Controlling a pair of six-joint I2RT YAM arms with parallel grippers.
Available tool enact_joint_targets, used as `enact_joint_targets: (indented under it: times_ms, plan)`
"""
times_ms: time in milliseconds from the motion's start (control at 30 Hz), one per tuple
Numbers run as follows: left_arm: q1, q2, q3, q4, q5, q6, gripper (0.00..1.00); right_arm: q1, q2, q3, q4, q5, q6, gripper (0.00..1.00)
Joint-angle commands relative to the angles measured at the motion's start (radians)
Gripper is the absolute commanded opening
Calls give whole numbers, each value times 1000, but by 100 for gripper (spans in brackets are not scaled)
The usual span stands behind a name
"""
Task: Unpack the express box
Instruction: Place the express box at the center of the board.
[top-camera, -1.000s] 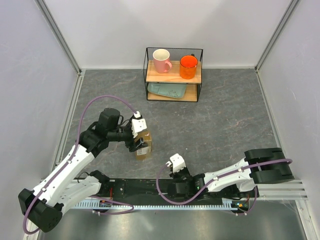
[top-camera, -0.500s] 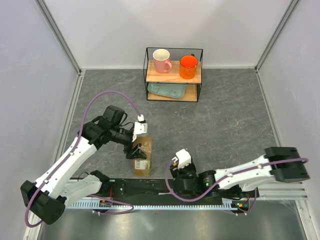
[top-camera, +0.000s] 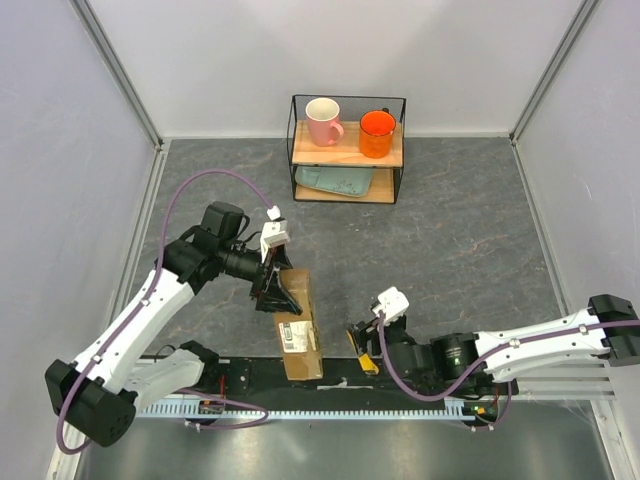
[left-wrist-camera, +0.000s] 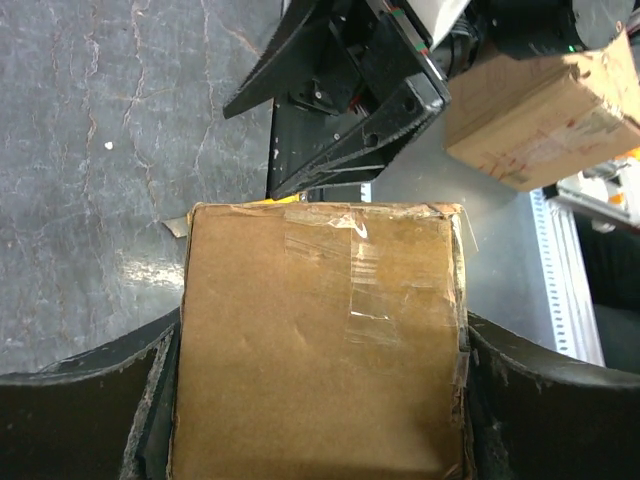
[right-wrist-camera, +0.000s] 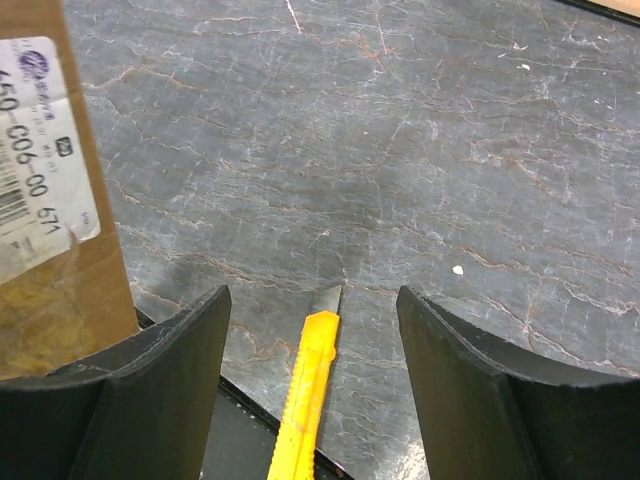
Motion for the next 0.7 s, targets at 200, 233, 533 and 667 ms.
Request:
enact_joint_targets:
  times_ms: [200, 233, 533, 667]
  plan:
    - [125, 118, -153, 378, 64, -425, 5, -2, 91, 18, 47, 70, -34, 74]
    - [140, 135, -156, 381, 58, -433, 6, -2, 98, 20, 49, 74, -29, 74]
    - [304, 374, -168, 367, 157, -358, 25, -11, 111, 46, 42, 97, -22, 74]
    - [306, 490, -131, 256, 133, -159, 37, -19, 144, 89, 45, 87, -40, 75]
